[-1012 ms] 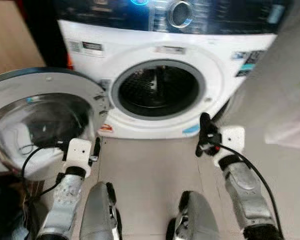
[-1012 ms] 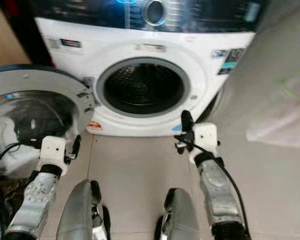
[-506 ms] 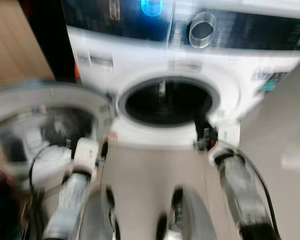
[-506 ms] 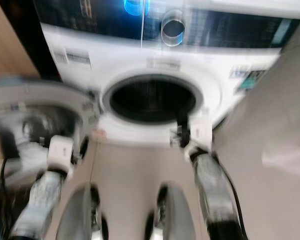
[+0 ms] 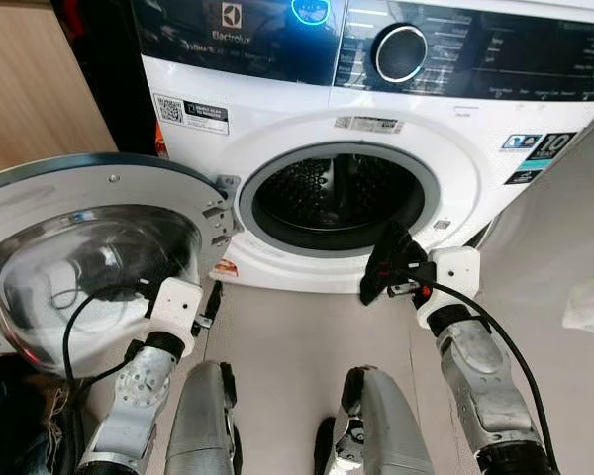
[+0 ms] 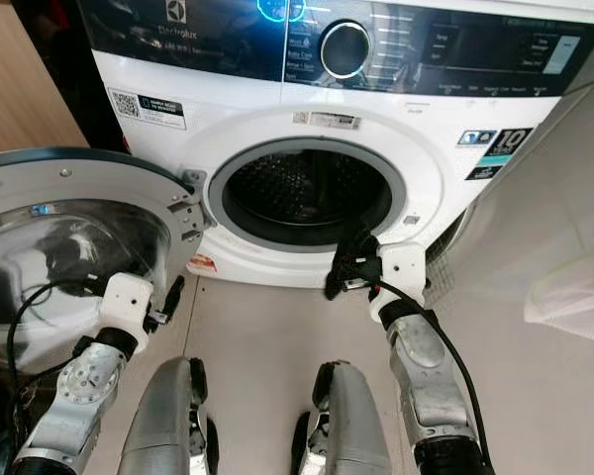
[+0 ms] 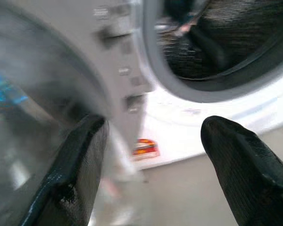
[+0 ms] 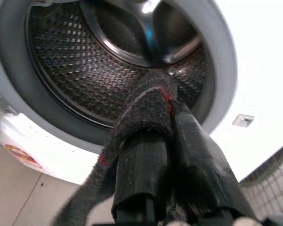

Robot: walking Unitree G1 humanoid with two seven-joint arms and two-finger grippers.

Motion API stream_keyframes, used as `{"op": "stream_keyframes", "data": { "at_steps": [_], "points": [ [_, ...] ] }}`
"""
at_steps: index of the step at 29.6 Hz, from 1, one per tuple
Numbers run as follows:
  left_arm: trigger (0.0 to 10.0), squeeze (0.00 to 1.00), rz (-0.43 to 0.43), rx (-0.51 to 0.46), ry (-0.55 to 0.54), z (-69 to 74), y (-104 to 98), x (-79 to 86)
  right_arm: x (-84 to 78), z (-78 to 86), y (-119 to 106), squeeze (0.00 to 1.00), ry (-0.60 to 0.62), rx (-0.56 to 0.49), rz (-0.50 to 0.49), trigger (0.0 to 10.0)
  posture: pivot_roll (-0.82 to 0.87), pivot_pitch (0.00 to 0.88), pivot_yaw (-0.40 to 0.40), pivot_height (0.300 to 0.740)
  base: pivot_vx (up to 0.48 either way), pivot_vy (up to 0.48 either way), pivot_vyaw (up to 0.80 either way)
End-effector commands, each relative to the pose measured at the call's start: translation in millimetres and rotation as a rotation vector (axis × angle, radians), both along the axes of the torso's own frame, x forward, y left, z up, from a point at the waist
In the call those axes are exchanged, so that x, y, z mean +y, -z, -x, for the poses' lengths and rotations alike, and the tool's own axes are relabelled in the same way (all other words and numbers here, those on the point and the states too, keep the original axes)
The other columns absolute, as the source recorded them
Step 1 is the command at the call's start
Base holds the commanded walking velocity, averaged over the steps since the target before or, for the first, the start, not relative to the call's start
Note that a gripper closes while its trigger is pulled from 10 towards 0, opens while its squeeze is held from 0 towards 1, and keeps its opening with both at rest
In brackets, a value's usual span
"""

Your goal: Clothes washing

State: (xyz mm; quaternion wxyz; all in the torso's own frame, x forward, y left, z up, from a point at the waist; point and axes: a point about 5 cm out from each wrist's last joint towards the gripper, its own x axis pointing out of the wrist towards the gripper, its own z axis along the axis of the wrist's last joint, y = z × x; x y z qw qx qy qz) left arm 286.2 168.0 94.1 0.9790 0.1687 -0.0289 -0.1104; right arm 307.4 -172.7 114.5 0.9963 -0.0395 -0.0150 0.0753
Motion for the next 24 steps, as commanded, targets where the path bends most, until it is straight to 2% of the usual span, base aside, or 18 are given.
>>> {"op": "stream_keyframes", "data": {
  "at_steps": [1,5,8,17,24],
  "points": [
    [10.0,0.0,-0.027,0.032,0.071,5.2,3.8,-9.5,-6.5,2.4,0.8,0.0,0.023,0.005,0.003,10.0,0.13,0.281,-0.094,0.577,0.0,0.0,0.0],
    [10.0,0.0,-0.066,0.04,0.134,6.2,2.2,-18.6,-6.2,2.5,0.9,0.0,0.025,0.005,0.004,10.0,0.13,0.283,-0.094,0.577,0.0,0.0,0.0],
    [10.0,0.0,-0.069,0.017,0.118,4.4,-0.7,-18.9,-5.3,2.4,1.5,0.0,0.02,0.014,0.004,10.0,0.13,0.281,-0.092,0.577,0.0,0.0,0.0],
    [10.0,0.0,-0.075,-0.003,0.069,2.1,-5.0,-10.5,-6.7,2.1,2.5,0.0,0.025,0.02,0.003,10.0,0.13,0.28,-0.09,0.577,0.0,-0.302,-0.8],
    [10.0,0.0,-0.069,-0.002,0.059,1.6,-4.5,-9.4,-5.6,1.8,0.9,0.0,0.021,0.006,0.007,10.0,0.13,0.278,-0.089,0.577,0.0,0.0,0.0]
  ]
}}
